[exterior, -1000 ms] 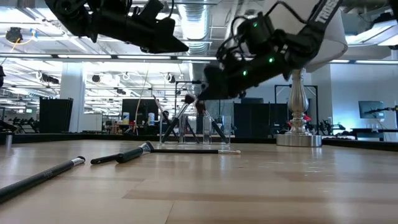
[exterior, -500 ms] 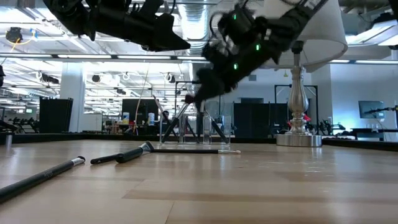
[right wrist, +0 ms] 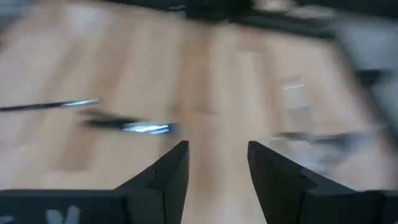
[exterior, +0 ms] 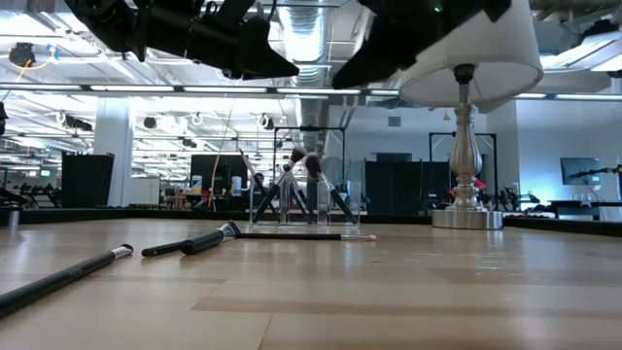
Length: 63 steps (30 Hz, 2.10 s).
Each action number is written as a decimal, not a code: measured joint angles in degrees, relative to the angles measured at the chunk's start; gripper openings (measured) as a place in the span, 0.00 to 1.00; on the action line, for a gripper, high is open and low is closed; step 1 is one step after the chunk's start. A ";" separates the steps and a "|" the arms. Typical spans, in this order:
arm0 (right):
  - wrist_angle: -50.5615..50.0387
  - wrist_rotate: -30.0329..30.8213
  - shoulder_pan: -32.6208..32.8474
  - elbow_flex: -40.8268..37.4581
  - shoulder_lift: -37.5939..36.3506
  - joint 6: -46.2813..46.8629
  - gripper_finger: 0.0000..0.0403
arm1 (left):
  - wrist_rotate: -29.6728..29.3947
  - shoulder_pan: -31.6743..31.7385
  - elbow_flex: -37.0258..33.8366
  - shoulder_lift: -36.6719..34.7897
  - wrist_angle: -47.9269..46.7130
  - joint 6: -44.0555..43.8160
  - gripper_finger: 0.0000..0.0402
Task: Sort items
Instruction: Put the white eyeshadow brush into the transparent organizer
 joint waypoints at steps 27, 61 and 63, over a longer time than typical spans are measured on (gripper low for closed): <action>59.14 -12.37 -2.11 -20.43 32.34 12.31 0.32 | 0.00 0.15 0.00 0.00 0.39 0.02 0.25; 39.72 -7.38 -1.10 -19.44 20.99 5.51 0.03 | 25.84 -8.66 1.70 19.68 -7.99 -28.50 0.25; 39.48 -6.99 -0.50 -19.43 19.85 4.21 0.01 | 25.70 -8.35 2.72 21.76 -7.77 -28.46 0.27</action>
